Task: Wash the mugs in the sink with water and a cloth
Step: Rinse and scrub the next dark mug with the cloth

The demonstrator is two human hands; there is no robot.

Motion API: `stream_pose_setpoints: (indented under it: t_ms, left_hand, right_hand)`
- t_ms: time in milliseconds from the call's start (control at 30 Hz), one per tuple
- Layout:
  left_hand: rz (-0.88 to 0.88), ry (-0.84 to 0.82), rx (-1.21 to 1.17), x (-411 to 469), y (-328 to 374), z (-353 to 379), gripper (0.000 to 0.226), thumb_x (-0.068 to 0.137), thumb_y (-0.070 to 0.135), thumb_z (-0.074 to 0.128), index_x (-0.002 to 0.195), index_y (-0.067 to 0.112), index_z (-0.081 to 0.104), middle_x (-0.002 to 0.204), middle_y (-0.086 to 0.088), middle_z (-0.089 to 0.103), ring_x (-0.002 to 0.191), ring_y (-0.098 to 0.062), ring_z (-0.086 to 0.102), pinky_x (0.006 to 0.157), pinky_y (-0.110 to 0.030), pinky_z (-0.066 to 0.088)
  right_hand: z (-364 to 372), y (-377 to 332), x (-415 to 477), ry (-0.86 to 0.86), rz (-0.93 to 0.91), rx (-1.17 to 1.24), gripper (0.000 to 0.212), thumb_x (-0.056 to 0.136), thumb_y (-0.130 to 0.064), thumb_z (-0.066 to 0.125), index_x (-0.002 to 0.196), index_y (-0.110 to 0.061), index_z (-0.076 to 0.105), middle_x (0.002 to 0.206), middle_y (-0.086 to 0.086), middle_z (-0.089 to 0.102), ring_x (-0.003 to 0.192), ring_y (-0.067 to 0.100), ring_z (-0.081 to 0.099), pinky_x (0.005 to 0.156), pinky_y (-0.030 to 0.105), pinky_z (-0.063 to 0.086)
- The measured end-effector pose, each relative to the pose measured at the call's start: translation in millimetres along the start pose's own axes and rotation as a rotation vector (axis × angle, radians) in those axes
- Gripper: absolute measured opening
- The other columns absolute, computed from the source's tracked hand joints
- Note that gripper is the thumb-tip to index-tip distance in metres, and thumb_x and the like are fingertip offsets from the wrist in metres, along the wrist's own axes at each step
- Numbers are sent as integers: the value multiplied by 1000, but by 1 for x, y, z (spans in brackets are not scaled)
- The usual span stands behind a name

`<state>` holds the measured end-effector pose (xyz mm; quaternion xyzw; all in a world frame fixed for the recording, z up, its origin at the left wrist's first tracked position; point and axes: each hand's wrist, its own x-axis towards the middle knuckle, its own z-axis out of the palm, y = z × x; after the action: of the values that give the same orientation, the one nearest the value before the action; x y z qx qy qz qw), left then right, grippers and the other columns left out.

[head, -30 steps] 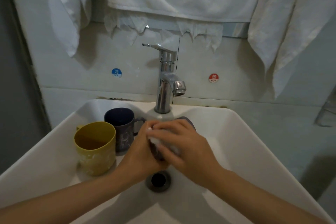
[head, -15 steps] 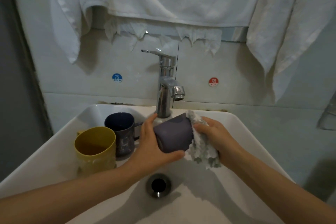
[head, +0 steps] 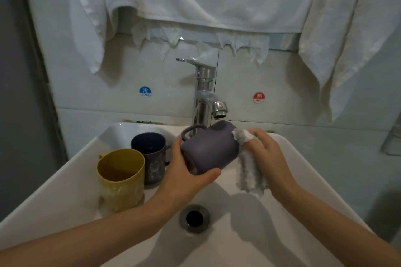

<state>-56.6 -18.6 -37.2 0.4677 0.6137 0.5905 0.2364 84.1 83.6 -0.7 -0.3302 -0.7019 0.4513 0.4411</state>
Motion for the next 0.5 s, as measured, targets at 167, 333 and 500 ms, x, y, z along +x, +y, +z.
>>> stream_pose_setpoints:
  t_ms: [167, 333, 500]
  left_hand:
    - [166, -24, 214, -2, -10, 2, 115, 69, 26, 80, 139, 42, -9, 129, 26, 21, 121, 10, 21, 79, 11, 25]
    - [223, -23, 171, 3, -21, 2, 106, 64, 26, 83, 143, 37, 13, 141, 14, 35, 127, 0, 39, 99, -12, 40]
    - [240, -13, 137, 10, -22, -3, 94, 62, 30, 82, 137, 37, 26, 131, 10, 46, 120, -6, 49, 94, -18, 47]
  right_hand:
    - [0, 9, 0, 202, -455, -345, 21, 86, -10, 60, 101, -23, 55, 107, 0, 51, 97, 2, 49, 80, 1, 33]
    - [27, 6, -28, -23, -602, -501, 37, 82, -40, 49, 113, -24, 64, 112, -5, 50, 106, 7, 45, 89, 1, 30]
    - [44, 6, -36, -135, -714, -605, 40, 85, -41, 45, 118, -28, 62, 120, -5, 51, 110, 6, 44, 90, 7, 34]
